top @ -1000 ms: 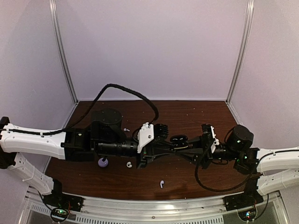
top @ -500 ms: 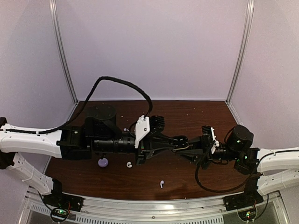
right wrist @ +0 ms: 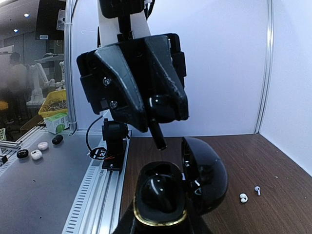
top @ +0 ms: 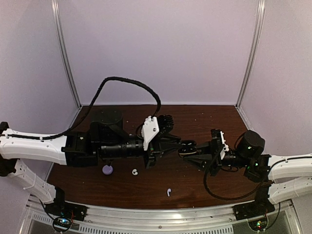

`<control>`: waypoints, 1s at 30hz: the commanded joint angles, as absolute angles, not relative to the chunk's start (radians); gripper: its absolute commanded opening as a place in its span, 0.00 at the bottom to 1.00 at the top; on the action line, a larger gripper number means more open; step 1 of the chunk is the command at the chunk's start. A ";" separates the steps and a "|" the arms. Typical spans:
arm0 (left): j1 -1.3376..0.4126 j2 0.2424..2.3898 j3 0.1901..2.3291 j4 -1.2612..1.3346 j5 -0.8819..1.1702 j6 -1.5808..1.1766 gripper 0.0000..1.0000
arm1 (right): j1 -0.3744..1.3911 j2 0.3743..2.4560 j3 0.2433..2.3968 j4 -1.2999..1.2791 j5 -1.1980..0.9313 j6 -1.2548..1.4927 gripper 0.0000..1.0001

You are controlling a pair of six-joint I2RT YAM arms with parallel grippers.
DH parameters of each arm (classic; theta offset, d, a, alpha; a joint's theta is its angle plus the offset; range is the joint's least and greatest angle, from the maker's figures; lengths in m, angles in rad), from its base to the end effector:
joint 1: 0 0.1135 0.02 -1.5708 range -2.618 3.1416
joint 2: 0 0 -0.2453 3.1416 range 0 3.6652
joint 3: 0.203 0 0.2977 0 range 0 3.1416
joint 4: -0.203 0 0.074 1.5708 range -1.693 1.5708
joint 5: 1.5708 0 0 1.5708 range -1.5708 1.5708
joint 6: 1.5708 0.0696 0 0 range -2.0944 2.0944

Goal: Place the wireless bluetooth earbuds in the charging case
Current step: Insert the left earbud into the left side groove of the charging case.

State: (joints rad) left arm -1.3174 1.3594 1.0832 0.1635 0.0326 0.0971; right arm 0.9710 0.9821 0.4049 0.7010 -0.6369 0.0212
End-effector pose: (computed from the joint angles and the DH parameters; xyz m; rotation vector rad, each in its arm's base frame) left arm 0.1001 -0.3956 0.3154 1.1719 1.3313 -0.9313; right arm 0.1294 0.2626 0.2247 -1.1858 1.0799 1.2454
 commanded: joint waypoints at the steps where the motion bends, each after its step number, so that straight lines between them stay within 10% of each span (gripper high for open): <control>1: -1.318 1.388 1.104 0.246 0.026 0.059 0.00 | 0.978 0.985 0.411 0.744 -0.600 0.055 0.00; 30: -1.318 1.434 1.108 0.134 -0.042 0.040 0.00 | 0.979 0.944 0.399 0.742 -0.592 0.043 0.00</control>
State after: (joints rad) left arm -1.3174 1.4200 1.0889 0.2028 -0.0227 0.0498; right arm 0.9710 0.9718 0.3988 0.6827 -0.5999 0.0509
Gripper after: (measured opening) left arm 0.165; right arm 0.226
